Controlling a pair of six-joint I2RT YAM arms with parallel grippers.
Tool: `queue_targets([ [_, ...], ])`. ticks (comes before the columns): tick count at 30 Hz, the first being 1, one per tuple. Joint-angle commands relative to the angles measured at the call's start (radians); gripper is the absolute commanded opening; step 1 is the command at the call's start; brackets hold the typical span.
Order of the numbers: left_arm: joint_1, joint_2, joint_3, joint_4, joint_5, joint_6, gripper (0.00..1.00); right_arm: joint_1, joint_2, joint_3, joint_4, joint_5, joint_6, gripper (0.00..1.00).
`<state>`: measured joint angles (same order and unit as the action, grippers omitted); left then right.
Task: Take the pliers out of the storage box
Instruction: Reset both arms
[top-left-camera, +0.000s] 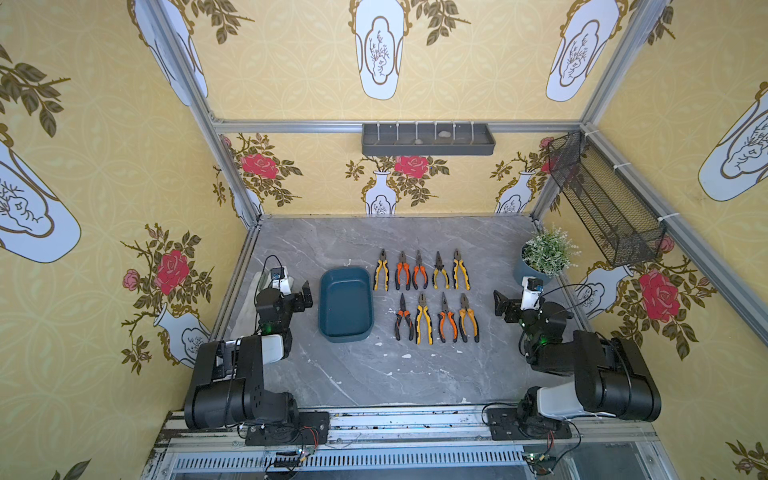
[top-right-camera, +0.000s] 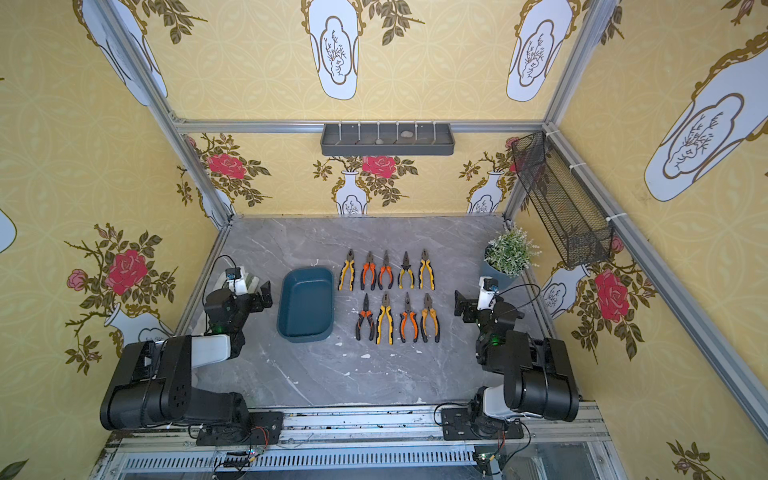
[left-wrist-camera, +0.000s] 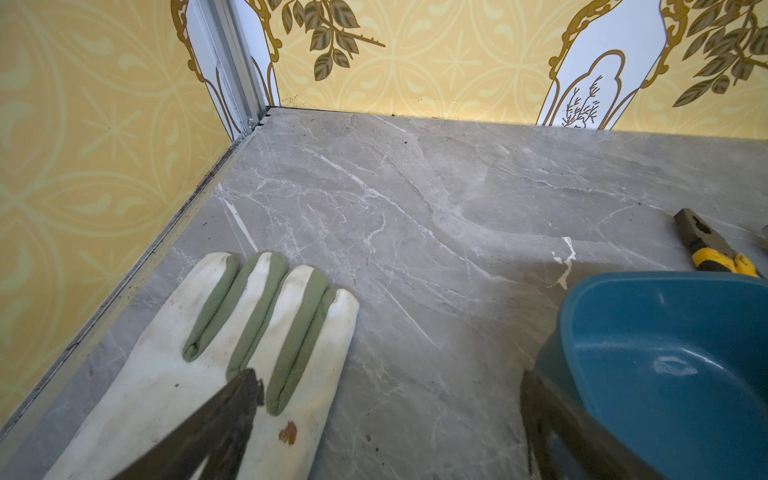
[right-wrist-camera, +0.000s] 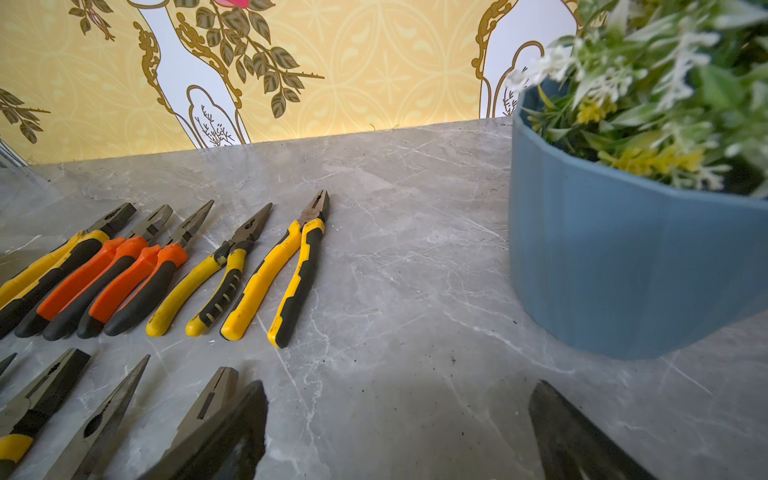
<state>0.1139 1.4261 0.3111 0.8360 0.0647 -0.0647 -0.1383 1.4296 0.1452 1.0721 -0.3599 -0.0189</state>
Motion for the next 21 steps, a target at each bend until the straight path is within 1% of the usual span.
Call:
queue_targets([
  [1,0.000,0.000,-0.004,0.011,0.013,-0.008,0.99,-0.001,-0.001,0.002,0.014,-0.011,0.005,0.97],
  [21,0.001,0.000,-0.004,0.010,0.012,-0.008,0.99,-0.001,0.004,0.010,0.005,-0.011,0.008,0.97],
])
